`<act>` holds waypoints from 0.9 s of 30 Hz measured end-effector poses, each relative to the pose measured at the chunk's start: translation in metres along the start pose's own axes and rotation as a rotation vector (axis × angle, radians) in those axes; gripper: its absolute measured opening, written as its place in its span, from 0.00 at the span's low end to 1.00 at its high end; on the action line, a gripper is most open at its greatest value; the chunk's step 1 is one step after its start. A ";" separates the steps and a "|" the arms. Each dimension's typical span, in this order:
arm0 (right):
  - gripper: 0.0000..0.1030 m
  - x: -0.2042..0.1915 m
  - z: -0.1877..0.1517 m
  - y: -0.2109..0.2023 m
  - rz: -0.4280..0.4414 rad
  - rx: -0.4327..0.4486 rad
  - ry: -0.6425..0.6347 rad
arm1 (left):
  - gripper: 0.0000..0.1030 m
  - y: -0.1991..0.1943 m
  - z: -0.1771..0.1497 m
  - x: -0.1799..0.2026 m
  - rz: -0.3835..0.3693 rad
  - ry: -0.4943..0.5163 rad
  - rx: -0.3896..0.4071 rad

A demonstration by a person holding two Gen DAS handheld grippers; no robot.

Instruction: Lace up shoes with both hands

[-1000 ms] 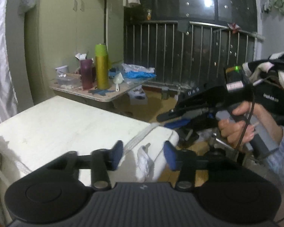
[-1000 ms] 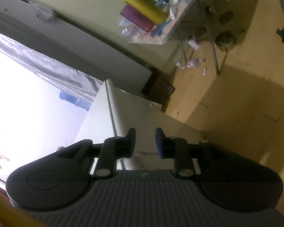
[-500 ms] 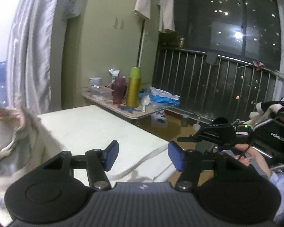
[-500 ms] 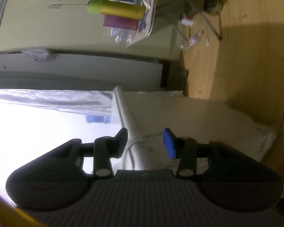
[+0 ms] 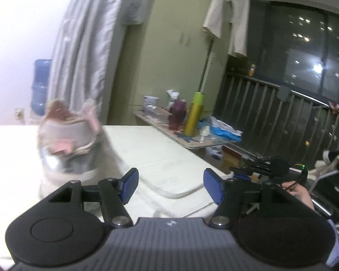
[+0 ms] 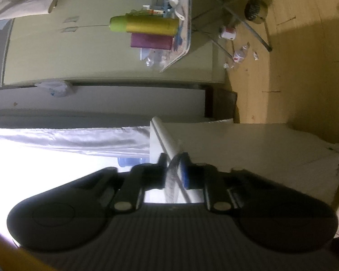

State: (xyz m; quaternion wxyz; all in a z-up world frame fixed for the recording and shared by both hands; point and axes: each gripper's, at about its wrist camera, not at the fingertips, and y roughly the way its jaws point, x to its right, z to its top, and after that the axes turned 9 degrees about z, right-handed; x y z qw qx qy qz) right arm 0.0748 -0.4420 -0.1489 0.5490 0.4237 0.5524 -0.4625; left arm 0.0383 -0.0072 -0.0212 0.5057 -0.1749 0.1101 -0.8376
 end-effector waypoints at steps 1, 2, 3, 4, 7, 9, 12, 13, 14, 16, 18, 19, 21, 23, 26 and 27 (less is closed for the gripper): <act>0.04 -0.002 -0.001 0.001 -0.003 0.005 -0.014 | 0.63 -0.003 -0.001 -0.004 0.011 -0.015 0.000; 0.04 -0.005 -0.002 0.002 -0.021 0.013 -0.044 | 0.63 -0.008 -0.002 -0.008 0.020 -0.028 0.002; 0.04 -0.009 -0.003 0.002 -0.037 0.033 -0.083 | 0.63 -0.012 -0.004 -0.012 0.028 -0.037 0.005; 0.03 -0.014 -0.004 0.002 -0.054 0.053 -0.123 | 0.63 -0.017 -0.005 -0.016 0.037 -0.045 0.009; 0.03 -0.032 -0.007 -0.001 -0.070 0.107 -0.229 | 0.63 -0.029 -0.009 -0.024 0.068 -0.053 0.018; 0.03 -0.043 -0.007 -0.002 -0.048 0.108 -0.258 | 0.64 -0.034 -0.012 -0.031 0.083 -0.066 0.021; 0.03 -0.069 -0.011 -0.001 -0.028 0.097 -0.353 | 0.64 -0.042 -0.018 -0.041 0.098 -0.100 0.035; 0.03 -0.081 -0.015 0.002 -0.019 0.081 -0.414 | 0.64 -0.044 -0.019 -0.044 0.102 -0.112 0.044; 0.03 -0.092 -0.020 0.005 -0.011 0.062 -0.460 | 0.64 -0.046 -0.020 -0.047 0.104 -0.123 0.051; 0.03 -0.113 -0.030 0.011 0.006 0.022 -0.553 | 0.64 -0.048 -0.021 -0.053 0.110 -0.143 0.064; 0.03 -0.137 -0.042 0.021 0.029 -0.026 -0.655 | 0.64 -0.050 -0.020 -0.058 0.116 -0.154 0.080; 0.03 -0.147 -0.047 0.026 0.036 -0.044 -0.693 | 0.64 -0.051 -0.018 -0.060 0.119 -0.155 0.092; 0.03 -0.166 -0.058 0.037 0.048 -0.080 -0.770 | 0.64 -0.052 -0.009 -0.064 0.137 -0.131 0.128; 0.03 -0.185 -0.068 0.048 0.061 -0.116 -0.847 | 0.64 -0.052 0.004 -0.065 0.176 -0.077 0.172; 0.03 -0.209 -0.088 0.071 0.081 -0.184 -0.944 | 0.61 -0.037 0.035 -0.072 0.252 0.008 0.211; 0.03 -0.216 -0.096 0.080 0.089 -0.212 -0.978 | 0.61 -0.026 0.046 -0.076 0.259 0.028 0.205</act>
